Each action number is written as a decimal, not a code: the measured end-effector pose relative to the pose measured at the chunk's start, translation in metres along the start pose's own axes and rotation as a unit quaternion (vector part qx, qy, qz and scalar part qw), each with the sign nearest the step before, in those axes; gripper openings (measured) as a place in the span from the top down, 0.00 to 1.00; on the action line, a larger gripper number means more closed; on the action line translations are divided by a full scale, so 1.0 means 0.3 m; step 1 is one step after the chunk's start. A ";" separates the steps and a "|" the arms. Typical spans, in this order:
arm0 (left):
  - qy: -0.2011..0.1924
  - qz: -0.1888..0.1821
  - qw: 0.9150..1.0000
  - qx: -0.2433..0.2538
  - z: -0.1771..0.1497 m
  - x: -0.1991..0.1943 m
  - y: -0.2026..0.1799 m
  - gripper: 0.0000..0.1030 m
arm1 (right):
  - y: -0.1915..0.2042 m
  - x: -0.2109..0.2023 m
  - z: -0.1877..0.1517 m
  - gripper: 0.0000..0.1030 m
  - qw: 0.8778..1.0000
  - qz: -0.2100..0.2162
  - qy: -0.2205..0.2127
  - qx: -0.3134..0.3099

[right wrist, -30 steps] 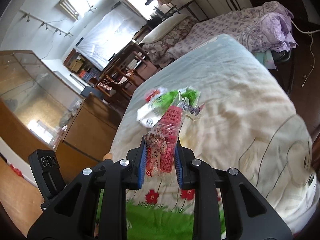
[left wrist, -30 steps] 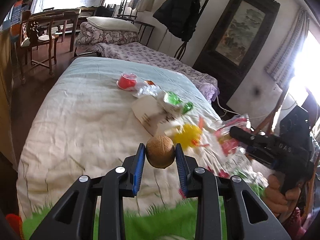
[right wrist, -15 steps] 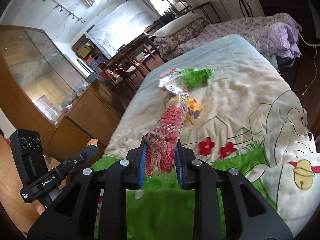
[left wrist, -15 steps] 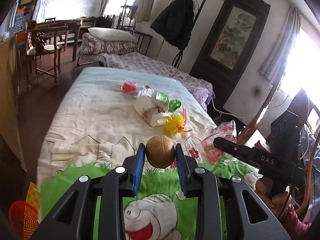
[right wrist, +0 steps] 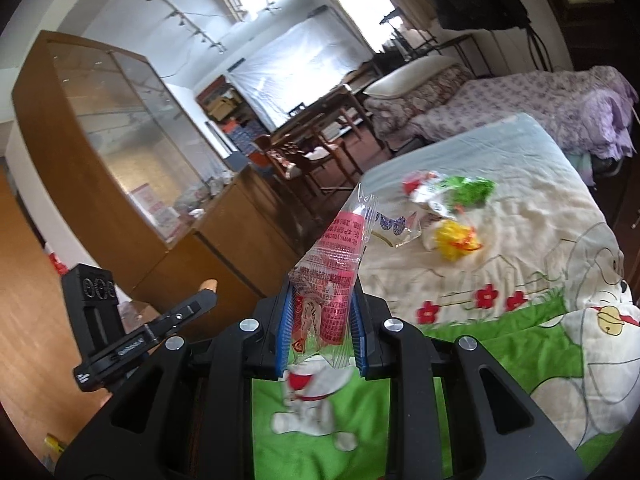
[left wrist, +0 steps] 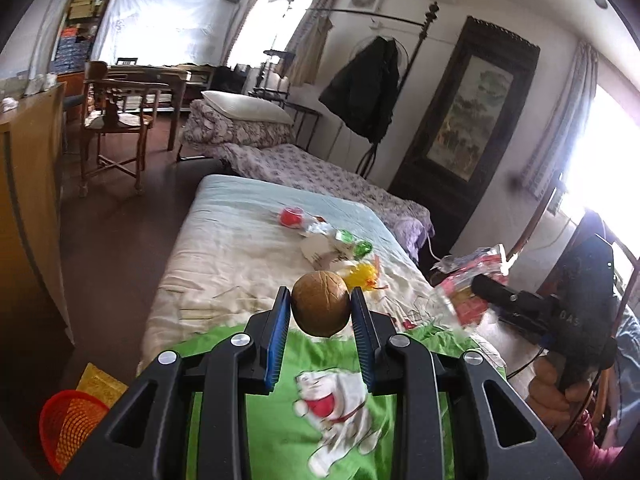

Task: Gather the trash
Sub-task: 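Carry the snack bag and ball to the wastebasket and open both tools, then bring both open tools back over the bed, then grasp the green drink carton with the right tool and lift it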

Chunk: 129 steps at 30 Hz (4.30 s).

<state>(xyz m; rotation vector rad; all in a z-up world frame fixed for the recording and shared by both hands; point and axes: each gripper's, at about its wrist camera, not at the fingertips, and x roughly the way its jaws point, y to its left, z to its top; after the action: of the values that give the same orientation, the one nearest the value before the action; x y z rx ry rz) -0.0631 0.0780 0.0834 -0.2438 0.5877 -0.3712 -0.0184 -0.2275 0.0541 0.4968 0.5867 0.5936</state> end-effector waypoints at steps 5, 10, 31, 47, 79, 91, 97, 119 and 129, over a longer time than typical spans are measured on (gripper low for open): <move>-0.017 0.036 0.999 -0.022 -0.035 -0.116 0.125 0.70 | 0.104 0.002 -0.012 0.74 1.000 0.017 0.008 -0.024; -0.014 0.082 0.995 -0.055 -0.103 -0.194 0.292 0.70 | 0.200 0.047 -0.039 0.74 0.998 0.031 0.031 -0.049; 0.038 0.304 0.925 -0.224 -0.512 -0.416 0.931 0.06 | 0.583 0.565 -0.322 0.73 0.956 0.080 0.236 -0.154; 0.041 0.398 0.890 -0.219 -0.562 -0.502 1.002 0.06 | 0.794 0.934 -0.534 0.50 0.911 0.106 0.340 -0.208; -0.002 0.337 0.941 0.004 -0.125 -0.284 0.320 0.06 | 0.241 0.288 -0.033 0.36 0.993 0.010 0.066 -0.094; 0.077 0.215 0.973 0.037 0.055 0.300 0.115 0.06 | -0.312 0.222 0.140 0.32 0.987 -0.152 0.007 0.054; 0.132 0.174 0.975 0.041 0.076 0.581 0.065 0.06 | -0.498 0.309 0.205 0.32 0.976 -0.170 0.029 0.132; 0.195 0.115 0.974 0.003 0.057 0.875 0.048 0.06 | -0.670 0.596 0.311 0.95 0.958 -0.153 0.052 0.237; 0.188 0.092 0.977 0.042 0.145 1.077 -0.098 0.06 | -0.718 0.492 0.337 0.70 0.945 -0.236 0.042 0.222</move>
<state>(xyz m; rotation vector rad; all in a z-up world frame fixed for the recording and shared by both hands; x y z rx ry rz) 0.2027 -0.0749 -0.0310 -0.0352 0.9584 -0.2634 0.2258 -0.3153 -0.0516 0.7266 0.8957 0.0176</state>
